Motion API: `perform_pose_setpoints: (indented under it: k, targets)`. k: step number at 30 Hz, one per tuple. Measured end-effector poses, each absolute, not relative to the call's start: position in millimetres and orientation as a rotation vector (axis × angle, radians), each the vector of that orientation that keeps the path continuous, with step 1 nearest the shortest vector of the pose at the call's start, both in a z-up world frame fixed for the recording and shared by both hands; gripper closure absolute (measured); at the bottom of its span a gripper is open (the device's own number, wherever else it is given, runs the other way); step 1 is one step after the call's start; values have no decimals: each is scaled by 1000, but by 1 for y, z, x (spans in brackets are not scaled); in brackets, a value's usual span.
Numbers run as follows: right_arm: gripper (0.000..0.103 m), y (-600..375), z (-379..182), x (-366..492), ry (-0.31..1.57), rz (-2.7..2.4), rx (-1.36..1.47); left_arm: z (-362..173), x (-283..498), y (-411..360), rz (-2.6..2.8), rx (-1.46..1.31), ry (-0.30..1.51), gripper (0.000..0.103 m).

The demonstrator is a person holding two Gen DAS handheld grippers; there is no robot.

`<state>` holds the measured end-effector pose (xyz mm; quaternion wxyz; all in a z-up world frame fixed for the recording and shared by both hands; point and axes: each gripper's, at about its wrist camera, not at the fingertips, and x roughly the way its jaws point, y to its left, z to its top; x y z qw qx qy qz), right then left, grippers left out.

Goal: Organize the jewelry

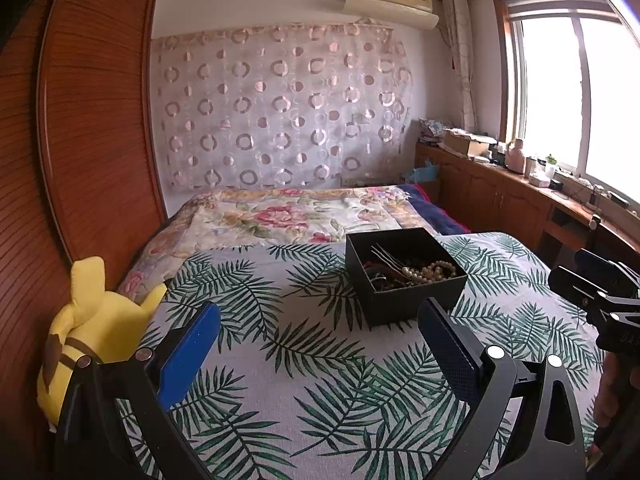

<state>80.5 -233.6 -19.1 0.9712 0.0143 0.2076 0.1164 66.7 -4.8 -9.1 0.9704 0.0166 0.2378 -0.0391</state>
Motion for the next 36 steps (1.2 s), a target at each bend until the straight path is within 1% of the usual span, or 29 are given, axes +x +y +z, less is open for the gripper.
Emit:
perform_pose_setpoints:
  k: [36]
  targets:
    - [3,-234,-22,81,417,233,29,-6,65,-7,-82,30,481,8]
